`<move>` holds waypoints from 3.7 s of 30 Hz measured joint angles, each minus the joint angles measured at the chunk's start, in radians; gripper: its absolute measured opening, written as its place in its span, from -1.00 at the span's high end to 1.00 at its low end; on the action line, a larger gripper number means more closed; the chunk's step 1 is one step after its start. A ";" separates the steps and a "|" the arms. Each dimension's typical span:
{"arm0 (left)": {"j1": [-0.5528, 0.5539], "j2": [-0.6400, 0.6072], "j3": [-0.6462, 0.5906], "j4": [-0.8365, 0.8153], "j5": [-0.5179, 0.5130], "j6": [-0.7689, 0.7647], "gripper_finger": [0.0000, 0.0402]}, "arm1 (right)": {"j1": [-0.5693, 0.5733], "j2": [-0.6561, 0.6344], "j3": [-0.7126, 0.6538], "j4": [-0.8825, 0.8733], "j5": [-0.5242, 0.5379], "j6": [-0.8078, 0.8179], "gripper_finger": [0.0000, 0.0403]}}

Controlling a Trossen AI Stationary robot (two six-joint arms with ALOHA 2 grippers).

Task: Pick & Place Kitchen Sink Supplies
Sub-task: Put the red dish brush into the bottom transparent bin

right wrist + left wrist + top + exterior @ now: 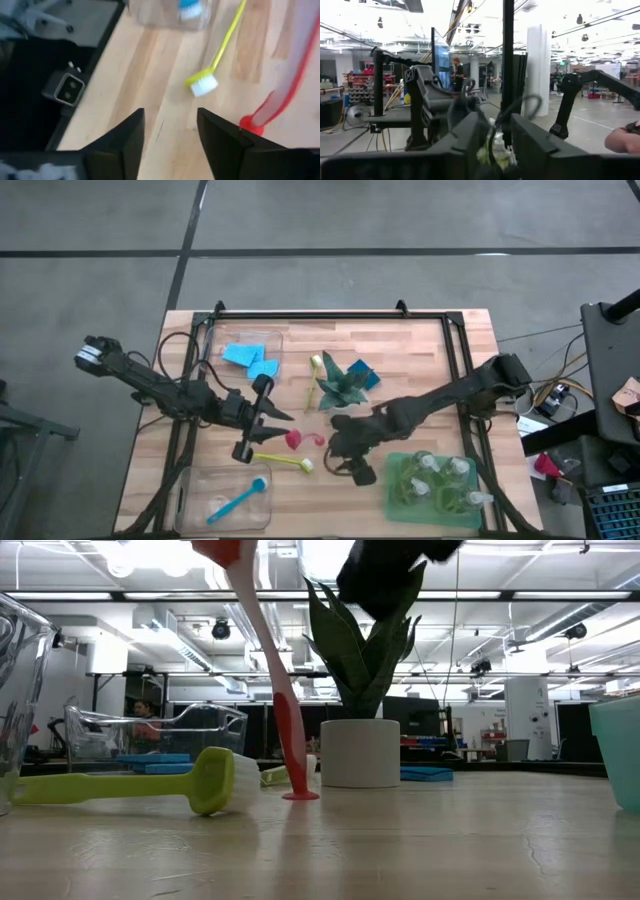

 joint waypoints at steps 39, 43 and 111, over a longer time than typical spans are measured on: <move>-0.007 -0.003 0.000 0.010 0.144 -0.012 -0.17 | 0.002 0.117 0.006 0.236 0.464 -0.058 -0.23; -0.007 -0.003 0.000 0.010 0.144 -0.013 -0.17 | -0.001 0.117 0.006 0.262 0.462 -0.054 -0.19; -0.007 -0.021 0.000 -0.074 0.139 -0.095 -0.17 | 0.014 0.147 0.045 0.397 0.341 0.005 0.96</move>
